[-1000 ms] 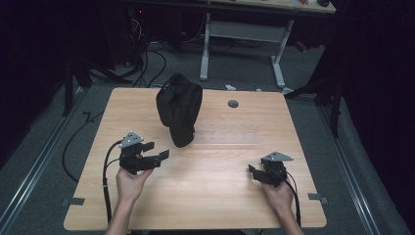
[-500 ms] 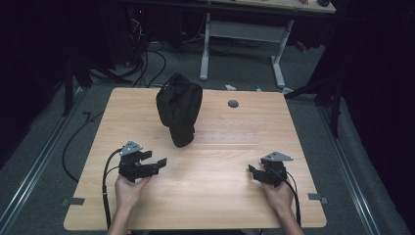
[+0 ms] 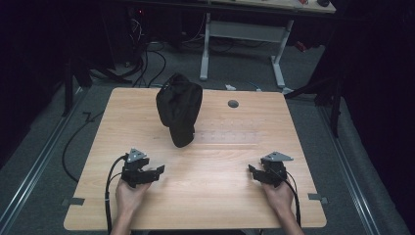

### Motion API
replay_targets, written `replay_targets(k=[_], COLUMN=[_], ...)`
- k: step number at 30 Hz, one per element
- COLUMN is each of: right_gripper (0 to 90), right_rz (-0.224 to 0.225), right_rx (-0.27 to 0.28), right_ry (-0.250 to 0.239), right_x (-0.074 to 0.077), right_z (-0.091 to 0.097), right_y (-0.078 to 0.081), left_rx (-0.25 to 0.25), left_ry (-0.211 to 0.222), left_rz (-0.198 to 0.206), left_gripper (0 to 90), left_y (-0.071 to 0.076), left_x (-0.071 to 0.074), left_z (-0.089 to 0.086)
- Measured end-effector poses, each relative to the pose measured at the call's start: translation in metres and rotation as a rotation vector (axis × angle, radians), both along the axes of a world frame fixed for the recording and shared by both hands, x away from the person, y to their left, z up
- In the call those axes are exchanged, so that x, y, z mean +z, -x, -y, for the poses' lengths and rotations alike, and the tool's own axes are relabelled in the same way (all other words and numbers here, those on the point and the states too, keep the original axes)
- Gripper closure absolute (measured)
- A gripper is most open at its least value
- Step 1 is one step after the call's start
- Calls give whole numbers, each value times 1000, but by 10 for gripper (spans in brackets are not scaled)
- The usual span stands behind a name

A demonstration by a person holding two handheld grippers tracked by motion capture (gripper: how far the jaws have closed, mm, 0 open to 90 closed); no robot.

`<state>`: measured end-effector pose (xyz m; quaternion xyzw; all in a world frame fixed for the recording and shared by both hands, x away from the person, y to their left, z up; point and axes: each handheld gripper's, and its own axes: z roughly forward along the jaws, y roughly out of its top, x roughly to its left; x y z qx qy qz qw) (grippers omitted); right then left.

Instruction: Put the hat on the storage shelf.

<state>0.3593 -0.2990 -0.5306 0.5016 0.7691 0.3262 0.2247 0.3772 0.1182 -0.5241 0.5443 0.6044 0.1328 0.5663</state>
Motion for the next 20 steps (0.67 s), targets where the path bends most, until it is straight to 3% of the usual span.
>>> replay_targets(k=[6,12,14,20], right_gripper=[388,388,388,388], right_rz=[0,0,1,1], right_rx=[0,1,1,0], right_ry=[0,0,1,1], right_x=[0,0,0,0], right_z=[0,0,0,0], right_y=[0,0,0,0], left_rx=[46,63,65,67], left_ry=[-64,-109,-156,-154], left_rz=[-6,41,53,52], left_gripper=[289,295,293,282], left_y=[-3,-2,-2,-2], left_x=[-15,-21,-23,-23], left_z=[0,2,6,6])
